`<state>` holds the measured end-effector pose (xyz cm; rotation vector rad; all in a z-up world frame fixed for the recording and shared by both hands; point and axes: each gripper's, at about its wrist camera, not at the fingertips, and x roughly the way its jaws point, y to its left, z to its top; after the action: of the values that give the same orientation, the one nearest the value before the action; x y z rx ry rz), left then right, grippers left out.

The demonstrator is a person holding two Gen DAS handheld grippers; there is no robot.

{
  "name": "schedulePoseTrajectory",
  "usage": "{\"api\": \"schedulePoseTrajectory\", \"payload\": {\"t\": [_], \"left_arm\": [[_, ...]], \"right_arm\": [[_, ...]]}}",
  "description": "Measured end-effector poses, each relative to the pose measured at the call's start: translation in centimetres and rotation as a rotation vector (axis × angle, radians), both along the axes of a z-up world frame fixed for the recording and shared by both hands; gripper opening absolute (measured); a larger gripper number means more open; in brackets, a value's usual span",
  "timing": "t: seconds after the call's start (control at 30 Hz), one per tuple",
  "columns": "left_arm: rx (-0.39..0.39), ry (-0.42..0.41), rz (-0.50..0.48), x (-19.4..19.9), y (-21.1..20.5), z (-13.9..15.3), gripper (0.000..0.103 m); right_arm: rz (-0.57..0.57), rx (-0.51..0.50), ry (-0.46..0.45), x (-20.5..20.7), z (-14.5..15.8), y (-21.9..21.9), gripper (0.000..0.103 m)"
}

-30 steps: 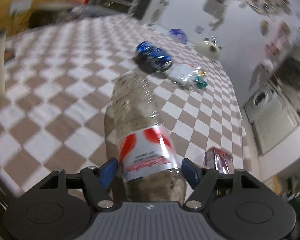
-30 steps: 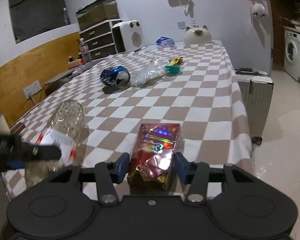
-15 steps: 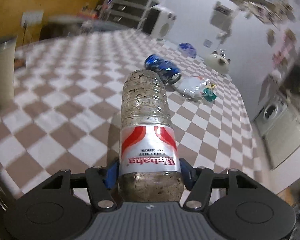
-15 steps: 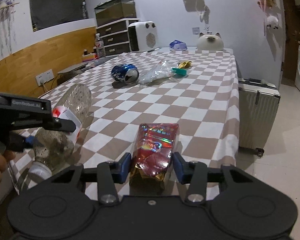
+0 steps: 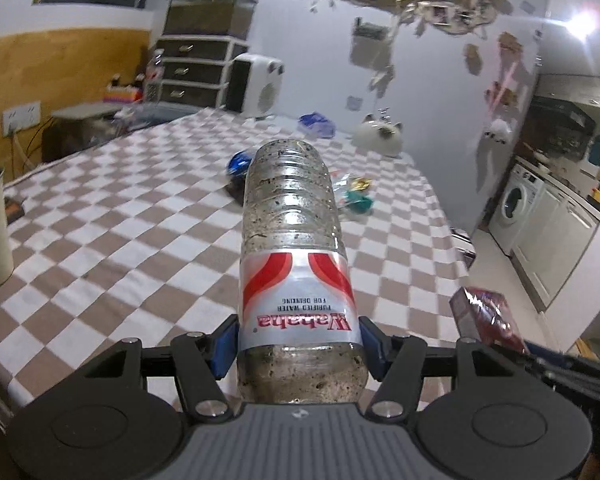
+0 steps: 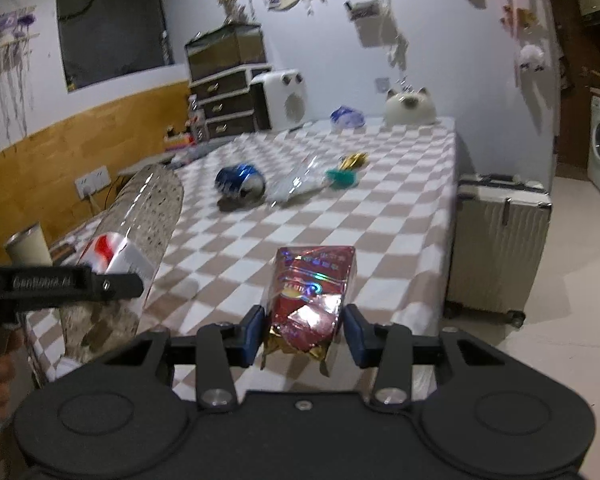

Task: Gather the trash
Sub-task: 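Carry the bottle and red wrapper with both tools over the yellow bin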

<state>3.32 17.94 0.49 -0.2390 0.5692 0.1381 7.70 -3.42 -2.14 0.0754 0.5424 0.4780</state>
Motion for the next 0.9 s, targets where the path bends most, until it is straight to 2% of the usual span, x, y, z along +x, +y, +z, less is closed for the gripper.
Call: {"api": "schedulePoseTrajectory", "payload": {"t": [0.33,0.7,0.9], "left_arm": [[0.036,-0.033,-0.094,0.3,-5.9,0.6,0.062],[0.033,-0.034,-0.244,1.3,-14.3,-0.6,0.062],[0.021,-0.002,-0.320,2.2,-19.0,-2.3,0.062]], "right_arm": [[-0.095,0.009,-0.063,-1.0,1.7,-5.3,0.044],[-0.223,0.007,-0.079,-2.9,1.0,-13.3,0.044],[-0.305,0.000,-0.069,-4.0,-0.2,-17.9,0.044]]}}
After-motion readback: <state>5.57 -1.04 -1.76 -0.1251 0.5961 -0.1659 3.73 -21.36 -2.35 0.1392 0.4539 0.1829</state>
